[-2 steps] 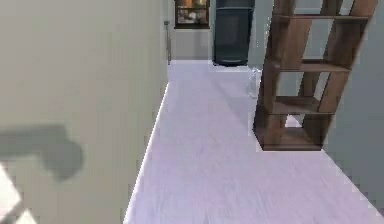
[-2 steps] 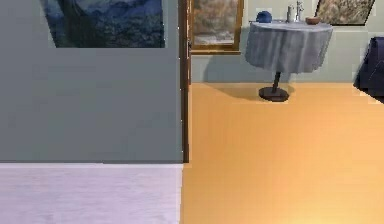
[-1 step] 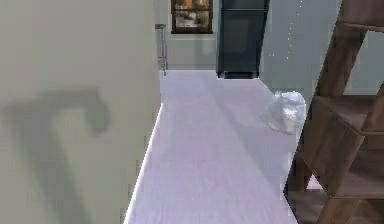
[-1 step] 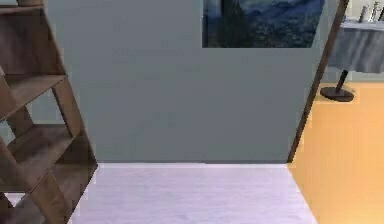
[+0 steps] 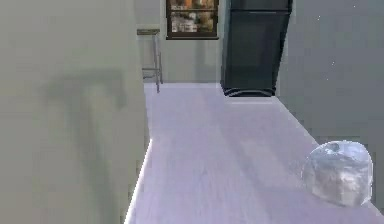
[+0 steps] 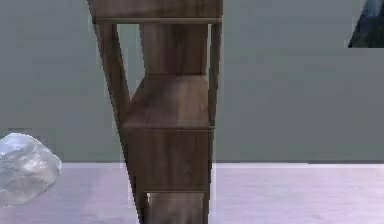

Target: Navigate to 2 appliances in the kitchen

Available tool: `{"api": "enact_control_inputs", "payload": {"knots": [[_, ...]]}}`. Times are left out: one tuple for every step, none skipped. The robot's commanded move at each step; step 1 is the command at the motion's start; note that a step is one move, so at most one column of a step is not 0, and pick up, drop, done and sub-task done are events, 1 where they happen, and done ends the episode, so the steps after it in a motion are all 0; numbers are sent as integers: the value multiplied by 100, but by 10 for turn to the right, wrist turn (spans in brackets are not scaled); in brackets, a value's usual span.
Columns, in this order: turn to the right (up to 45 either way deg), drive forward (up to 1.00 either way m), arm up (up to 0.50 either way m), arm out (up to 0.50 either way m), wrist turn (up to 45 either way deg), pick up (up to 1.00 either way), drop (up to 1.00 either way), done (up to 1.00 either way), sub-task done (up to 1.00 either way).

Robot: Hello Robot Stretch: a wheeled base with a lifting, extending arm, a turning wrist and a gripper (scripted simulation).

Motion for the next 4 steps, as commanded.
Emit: {"api": "enact_control_inputs", "payload": {"knots": [[0, 100, 0, 0, 0, 0, 0, 0, 0], [0, 100, 0, 0, 0, 0, 0, 0, 0], [30, 0, 0, 0, 0, 0, 0, 0, 0], [0, 70, 0, 0, 0, 0, 0, 0, 0]]}}
